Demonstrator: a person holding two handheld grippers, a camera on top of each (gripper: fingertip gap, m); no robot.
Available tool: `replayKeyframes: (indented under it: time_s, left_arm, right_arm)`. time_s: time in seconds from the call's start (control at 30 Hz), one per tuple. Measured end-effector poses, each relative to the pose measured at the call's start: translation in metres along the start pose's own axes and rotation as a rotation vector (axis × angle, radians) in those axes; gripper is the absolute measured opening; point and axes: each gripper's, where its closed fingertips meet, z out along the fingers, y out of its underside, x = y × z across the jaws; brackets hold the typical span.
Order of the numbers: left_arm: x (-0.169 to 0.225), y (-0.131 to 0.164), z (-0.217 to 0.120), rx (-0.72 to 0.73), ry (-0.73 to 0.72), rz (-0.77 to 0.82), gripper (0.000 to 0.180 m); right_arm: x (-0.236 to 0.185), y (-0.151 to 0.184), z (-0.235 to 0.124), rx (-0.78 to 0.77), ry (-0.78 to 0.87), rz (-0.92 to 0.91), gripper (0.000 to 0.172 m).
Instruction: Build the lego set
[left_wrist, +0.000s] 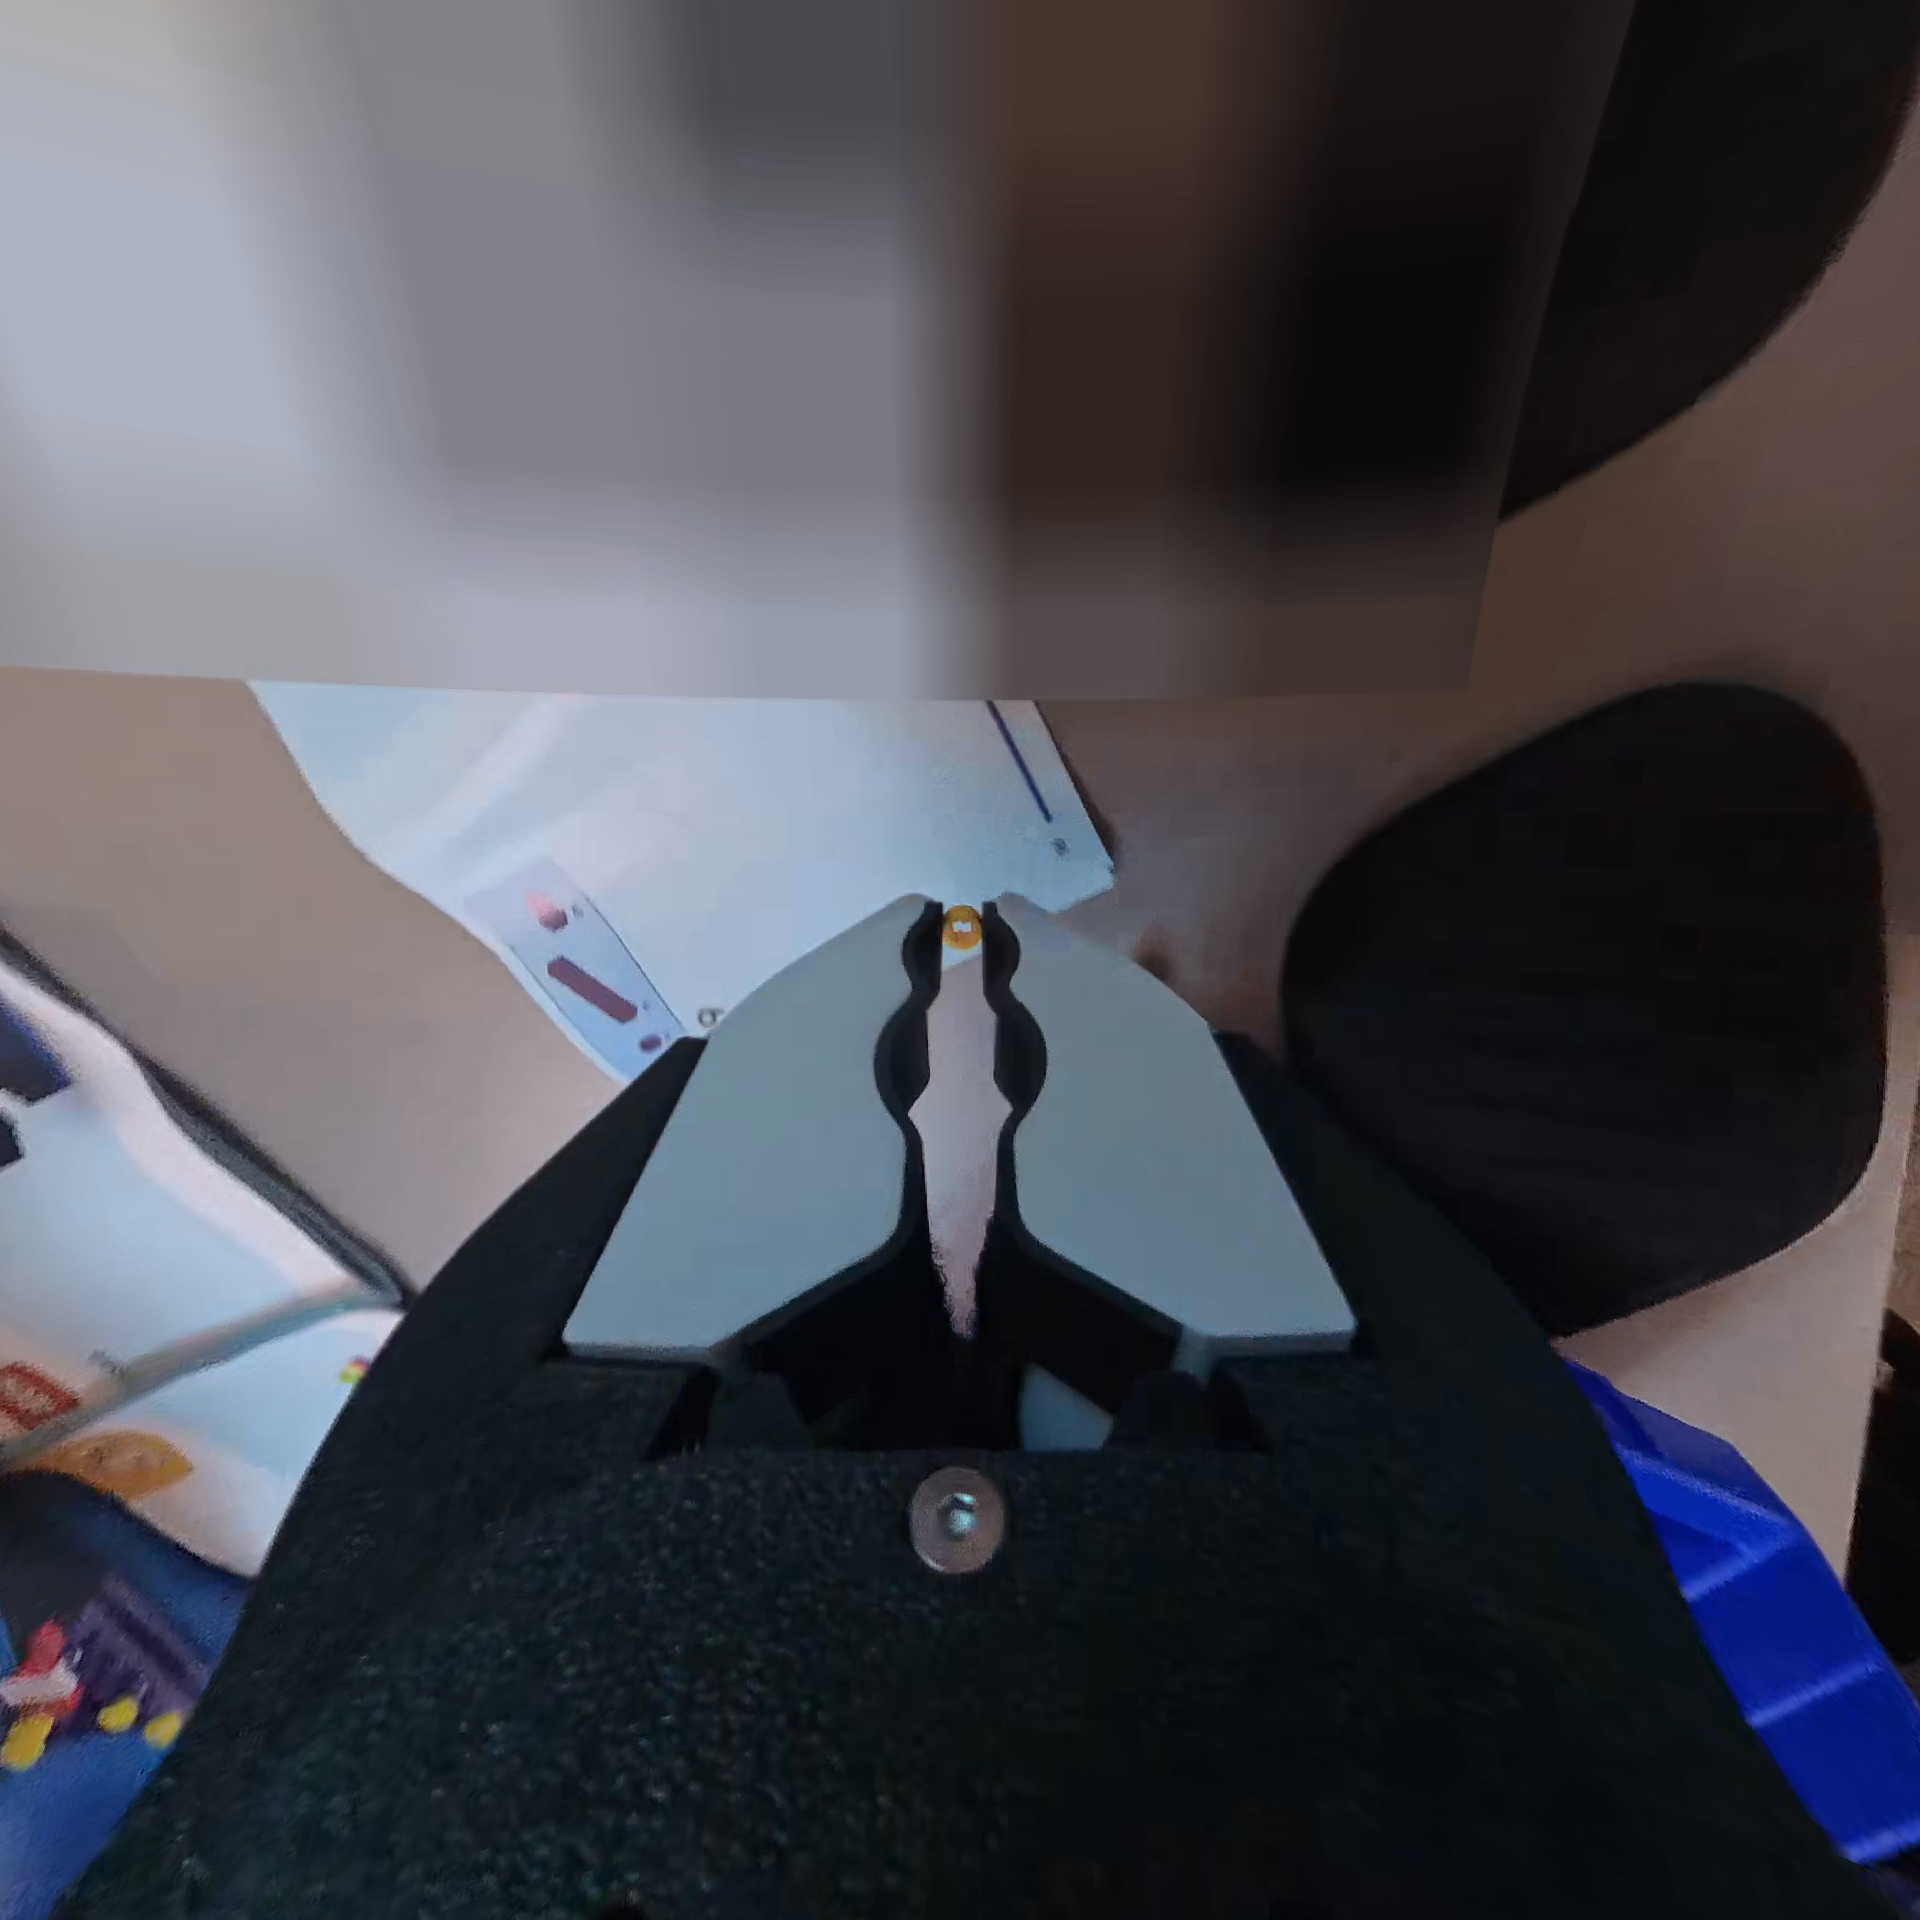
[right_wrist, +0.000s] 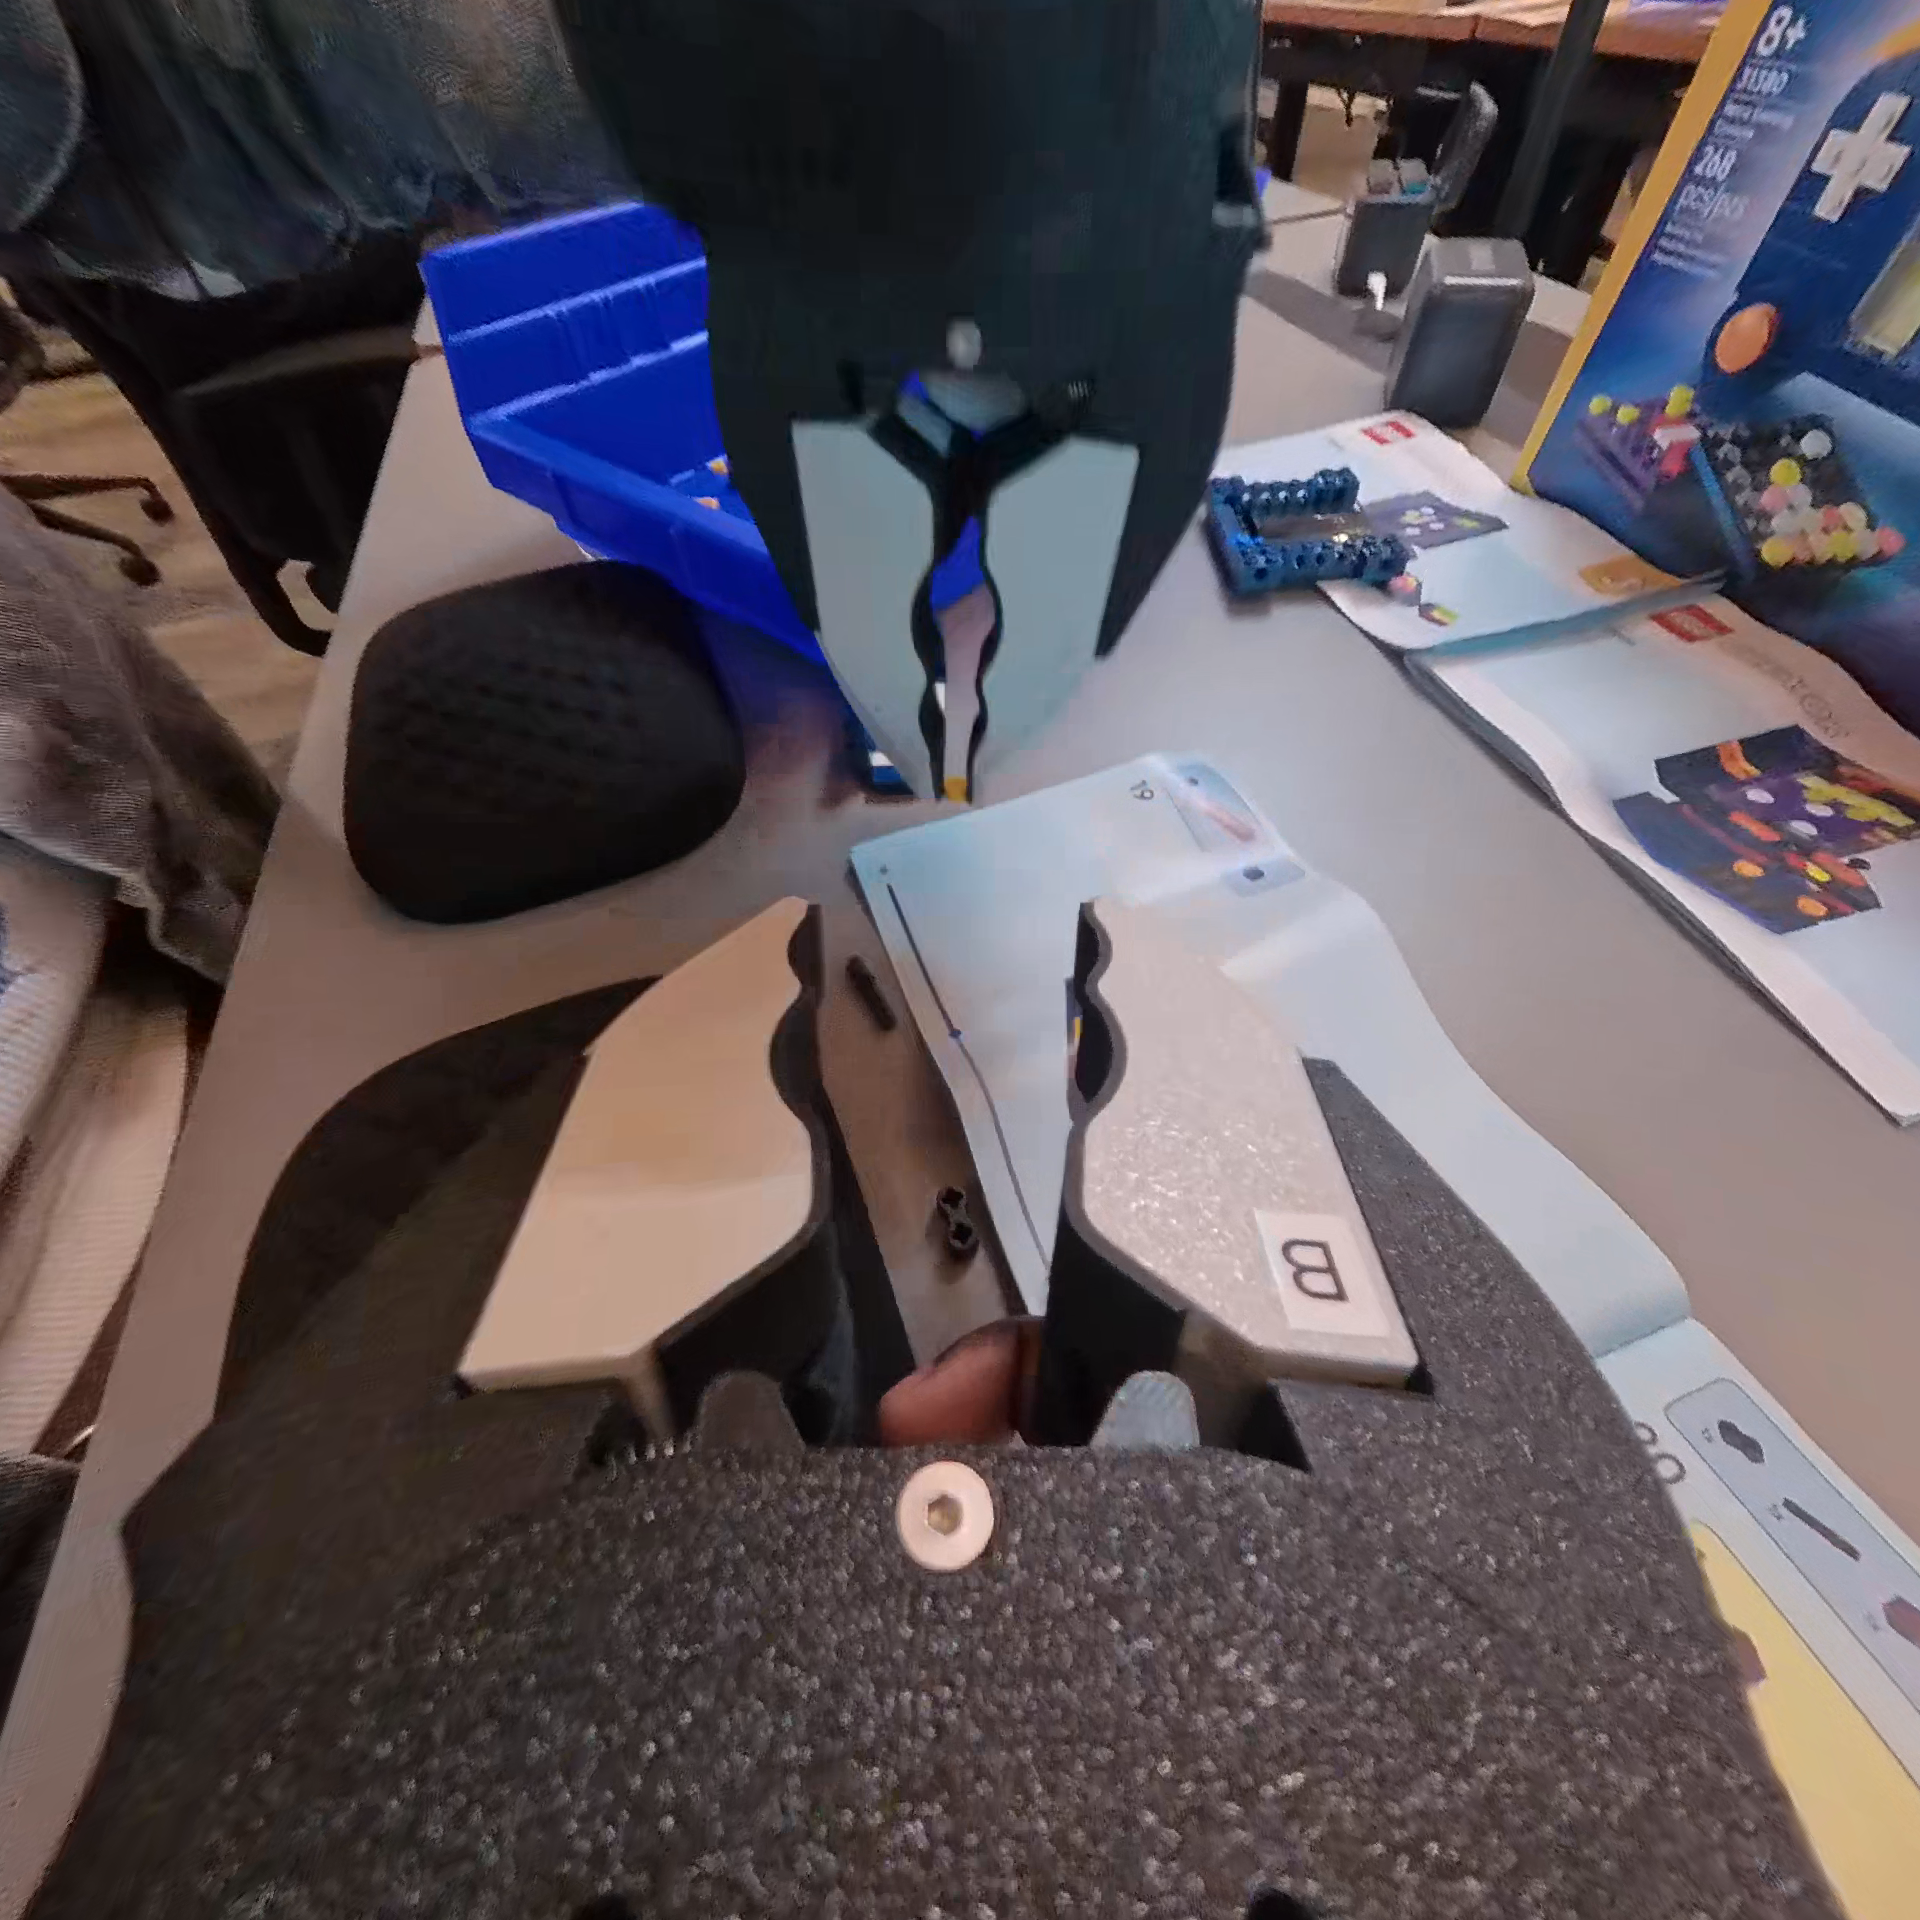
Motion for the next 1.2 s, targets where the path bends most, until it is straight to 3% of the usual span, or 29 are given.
replayKeyframes:
  time_s: [0.2,0.57,0.7,0.83,0.97,1.1,1.2]
  left_arm:
    - [-0.005,0.000,0.019,-0.058,0.027,-0.027,0.009]
    - [-0.002,-0.007,0.013,0.060,-0.007,-0.045,0.019]
    - [-0.012,0.000,0.012,0.046,-0.079,-0.056,0.018]
    - [-0.017,-0.005,-0.022,0.212,-0.268,-0.239,0.014]
    - [0.010,0.022,-0.044,0.176,-0.481,-0.419,0.019]
    - [0.047,0.069,-0.056,0.061,-0.681,-0.677,0.046]
    - [0.071,0.062,-0.055,0.199,-0.705,-0.745,0.057]
  right_arm:
    - [0.001,0.006,0.000,-0.047,0.014,-0.009,0.047]
    - [-0.002,0.003,-0.001,-0.054,0.028,-0.053,0.048]
    - [-0.001,0.004,-0.002,-0.057,0.032,-0.049,0.048]
    - [-0.002,0.004,-0.002,-0.061,0.037,-0.059,0.048]
    - [-0.004,0.000,-0.003,-0.056,0.047,-0.082,0.048]
    - [-0.005,-0.001,-0.003,-0.063,0.059,-0.115,0.048]
    - [-0.005,-0.002,-0.004,-0.058,0.065,-0.118,0.048]
